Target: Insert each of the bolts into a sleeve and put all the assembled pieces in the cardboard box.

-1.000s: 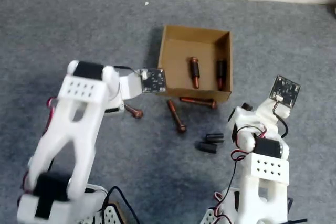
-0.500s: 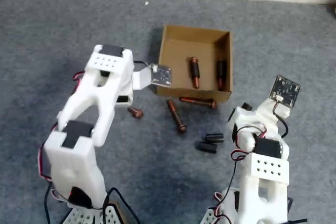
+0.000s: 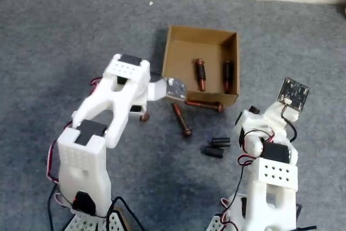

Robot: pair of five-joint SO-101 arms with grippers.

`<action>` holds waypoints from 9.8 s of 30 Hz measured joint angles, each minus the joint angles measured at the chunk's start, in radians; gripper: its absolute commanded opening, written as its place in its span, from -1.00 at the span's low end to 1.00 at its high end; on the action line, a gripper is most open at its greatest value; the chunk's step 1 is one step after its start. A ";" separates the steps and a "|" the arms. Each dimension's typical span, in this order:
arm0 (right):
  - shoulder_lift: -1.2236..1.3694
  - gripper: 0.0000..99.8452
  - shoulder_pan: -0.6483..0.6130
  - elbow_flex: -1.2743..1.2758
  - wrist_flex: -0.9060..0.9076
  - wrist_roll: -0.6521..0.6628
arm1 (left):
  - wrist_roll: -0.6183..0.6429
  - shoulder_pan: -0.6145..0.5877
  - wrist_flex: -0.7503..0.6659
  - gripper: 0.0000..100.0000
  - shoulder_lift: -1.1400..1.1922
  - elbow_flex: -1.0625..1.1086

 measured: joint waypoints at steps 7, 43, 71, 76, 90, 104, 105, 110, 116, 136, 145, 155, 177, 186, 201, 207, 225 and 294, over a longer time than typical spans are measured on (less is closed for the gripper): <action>0.000 -0.99 0.000 0.000 0.000 0.000 | 0.000 0.032 -0.023 -0.95 -0.003 0.038; 0.000 -0.99 0.041 0.000 0.000 0.000 | 0.881 0.040 -0.167 -0.99 -0.914 0.589; -0.549 -0.99 -0.206 0.129 0.118 0.000 | 1.540 0.040 -0.463 -0.99 -1.697 0.965; -0.592 -0.99 -0.373 0.129 0.118 0.000 | 1.540 0.040 -0.463 -0.99 -1.827 0.982; -0.750 -0.99 -0.743 0.222 0.028 0.180 | 1.540 0.110 -0.548 -0.99 -1.998 0.982; -0.876 -0.99 -0.784 0.525 -0.318 0.358 | 1.540 0.269 -0.671 -0.99 -2.013 1.099; -0.876 -0.99 -0.784 0.525 -0.322 0.359 | 1.540 0.287 -0.692 -0.99 -2.013 1.123; -0.876 -0.99 -0.784 0.525 -0.330 0.359 | 1.540 0.308 -0.806 -0.99 -2.013 1.223; -0.876 -0.99 -0.783 0.525 -0.330 0.359 | 1.540 0.311 -0.870 -0.99 -2.013 1.269; -0.876 -0.99 -0.720 0.525 -0.330 0.362 | 1.542 0.411 -0.730 -0.91 -2.015 1.290; -0.873 -0.99 -0.698 0.525 -0.327 0.364 | 1.544 0.419 -0.563 -0.49 -2.016 1.290; -0.873 -0.99 -0.698 0.525 -0.328 0.364 | 1.422 0.413 -0.408 -0.49 -2.030 1.215; -0.875 -0.99 -0.554 0.525 -0.213 0.364 | 1.402 0.077 -0.394 -0.99 -2.016 1.217; -0.875 -0.99 -0.528 0.525 -0.081 0.364 | 1.402 -0.086 -0.394 -0.99 -2.016 1.361; -0.577 -0.99 -0.416 0.135 0.120 0.364 | 1.402 -0.066 -0.621 -0.99 -2.015 1.640; -0.129 -0.99 -0.354 -0.172 0.017 0.364 | 1.402 -0.066 -0.621 -0.99 -2.015 1.640; 0.836 -0.99 -0.261 -0.431 -0.574 0.364 | 1.402 -0.066 -0.624 -0.98 -2.015 1.640; 0.453 -0.74 -0.410 -0.175 0.384 0.961 | 1.402 -0.066 -0.720 -0.98 -2.015 1.659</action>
